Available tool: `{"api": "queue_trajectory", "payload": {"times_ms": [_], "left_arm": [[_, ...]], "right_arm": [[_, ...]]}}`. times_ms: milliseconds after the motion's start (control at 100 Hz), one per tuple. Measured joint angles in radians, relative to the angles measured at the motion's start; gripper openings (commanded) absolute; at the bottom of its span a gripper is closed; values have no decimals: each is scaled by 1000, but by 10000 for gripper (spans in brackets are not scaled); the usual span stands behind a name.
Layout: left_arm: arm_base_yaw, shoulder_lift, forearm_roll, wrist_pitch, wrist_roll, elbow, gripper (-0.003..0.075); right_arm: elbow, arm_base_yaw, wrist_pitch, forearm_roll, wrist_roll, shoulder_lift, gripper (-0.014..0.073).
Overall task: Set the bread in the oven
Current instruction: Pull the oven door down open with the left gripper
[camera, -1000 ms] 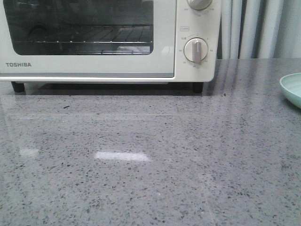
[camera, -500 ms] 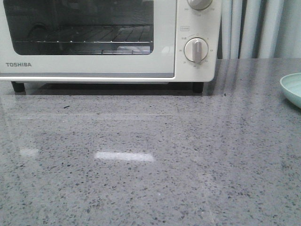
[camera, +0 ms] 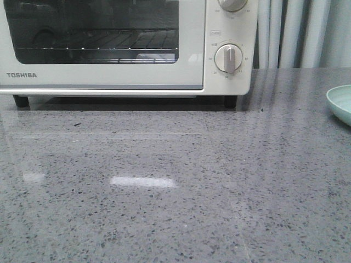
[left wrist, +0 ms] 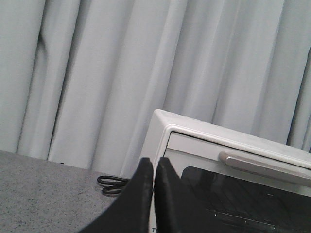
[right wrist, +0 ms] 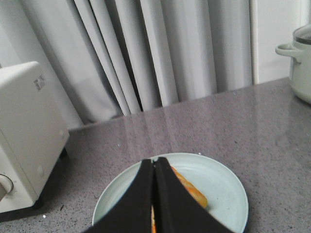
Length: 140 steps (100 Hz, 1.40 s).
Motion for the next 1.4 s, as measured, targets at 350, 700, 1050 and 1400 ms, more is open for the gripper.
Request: {"api": "queue_trajectory", "payload": {"times_ms": [350,700,1050,1400], "left_arm": [[-82,388,49,182,12,-351,-21],[-268,792,54,340,90,-676,-21],[-289,1093,13,473,112,-957,-21],[-331,1233,-41,495,180,-1003,-21]], "right_arm": [[-369,0,322,0,-62,373,-69],[-590,69,510,8,-133,549,-69],[-604,152,556,12,-135,575,-69],[-604,152,558,13,-137,575,-69]]}}
